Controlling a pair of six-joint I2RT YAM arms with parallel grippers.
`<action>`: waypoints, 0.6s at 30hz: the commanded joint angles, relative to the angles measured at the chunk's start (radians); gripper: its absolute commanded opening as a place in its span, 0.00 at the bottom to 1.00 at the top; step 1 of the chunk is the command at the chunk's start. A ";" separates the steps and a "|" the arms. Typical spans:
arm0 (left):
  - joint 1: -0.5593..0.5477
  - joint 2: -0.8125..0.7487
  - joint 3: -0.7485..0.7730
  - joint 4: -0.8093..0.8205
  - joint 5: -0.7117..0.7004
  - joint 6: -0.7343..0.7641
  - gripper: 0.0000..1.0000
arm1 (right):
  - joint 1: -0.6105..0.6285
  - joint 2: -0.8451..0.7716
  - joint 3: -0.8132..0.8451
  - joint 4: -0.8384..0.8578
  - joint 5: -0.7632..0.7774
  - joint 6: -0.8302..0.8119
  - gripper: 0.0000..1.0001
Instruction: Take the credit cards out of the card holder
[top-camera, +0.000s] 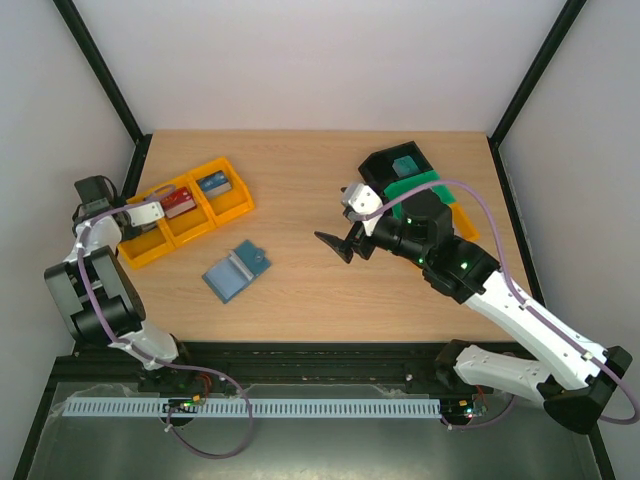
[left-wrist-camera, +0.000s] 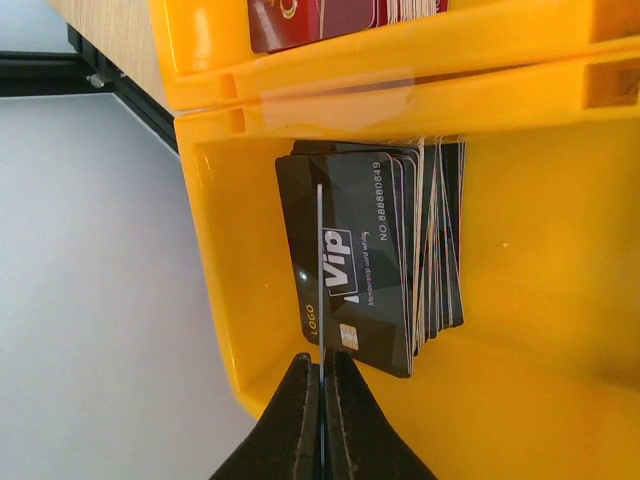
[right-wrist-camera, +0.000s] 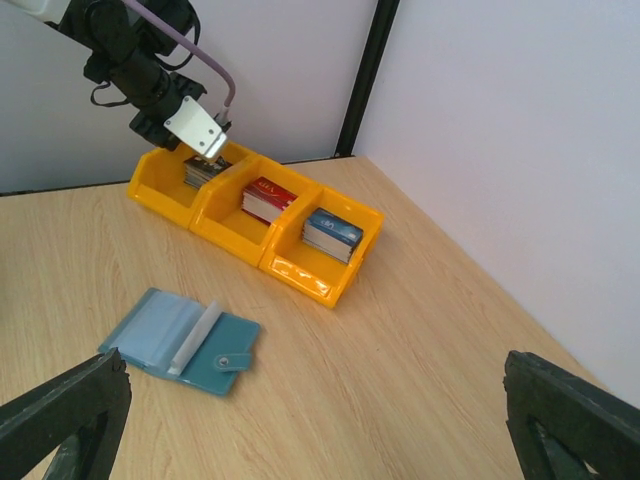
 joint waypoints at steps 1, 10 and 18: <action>-0.001 0.009 -0.003 0.041 0.033 0.042 0.02 | -0.001 -0.025 -0.006 -0.012 -0.013 -0.016 0.99; -0.009 0.048 -0.016 0.164 0.046 0.093 0.02 | 0.000 -0.015 0.003 -0.038 -0.036 -0.040 0.99; -0.040 0.091 -0.030 0.222 0.035 0.100 0.02 | -0.001 -0.005 0.007 -0.053 -0.044 -0.054 0.99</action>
